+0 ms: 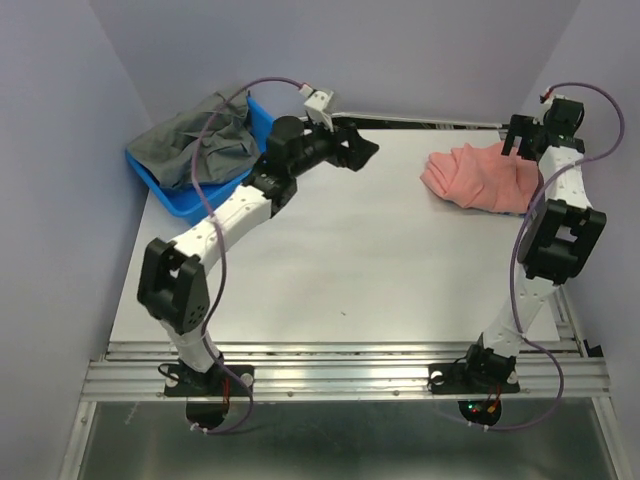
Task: Fold and stack the skirts
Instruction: Neatly place the folded skirt to the corner
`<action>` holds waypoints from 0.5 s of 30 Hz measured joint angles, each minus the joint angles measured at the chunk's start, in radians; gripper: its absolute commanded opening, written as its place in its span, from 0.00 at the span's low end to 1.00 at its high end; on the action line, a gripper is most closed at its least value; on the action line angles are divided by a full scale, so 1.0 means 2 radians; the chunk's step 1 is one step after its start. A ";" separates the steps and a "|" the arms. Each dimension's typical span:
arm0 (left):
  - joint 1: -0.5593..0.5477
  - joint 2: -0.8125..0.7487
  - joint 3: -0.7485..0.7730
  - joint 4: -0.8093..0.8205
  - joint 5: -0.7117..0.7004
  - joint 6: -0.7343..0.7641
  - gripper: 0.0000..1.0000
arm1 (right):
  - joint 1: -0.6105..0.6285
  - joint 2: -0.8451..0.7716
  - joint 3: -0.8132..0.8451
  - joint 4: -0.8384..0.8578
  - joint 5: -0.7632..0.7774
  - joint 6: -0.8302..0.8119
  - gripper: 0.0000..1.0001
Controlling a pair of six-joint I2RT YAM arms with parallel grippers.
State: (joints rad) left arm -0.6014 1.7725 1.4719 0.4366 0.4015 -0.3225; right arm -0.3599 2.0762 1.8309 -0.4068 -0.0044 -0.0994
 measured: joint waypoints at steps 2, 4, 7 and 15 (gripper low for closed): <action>0.015 -0.043 0.000 -0.043 -0.018 0.029 0.99 | 0.000 0.000 0.047 -0.024 -0.031 -0.005 1.00; 0.030 -0.075 0.000 -0.086 -0.045 0.052 0.99 | 0.000 0.000 0.098 -0.057 -0.062 -0.005 1.00; 0.058 -0.097 0.008 -0.165 -0.076 0.076 0.99 | 0.000 -0.001 0.163 -0.097 -0.120 -0.002 1.00; 0.152 -0.103 0.027 -0.361 -0.116 0.184 0.99 | 0.081 -0.081 0.045 -0.142 -0.214 0.001 1.00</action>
State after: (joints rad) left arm -0.2981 1.5661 1.5265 -0.2848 0.1699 0.0456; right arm -0.1986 1.9144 1.9205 -0.6899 -0.4320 -0.0975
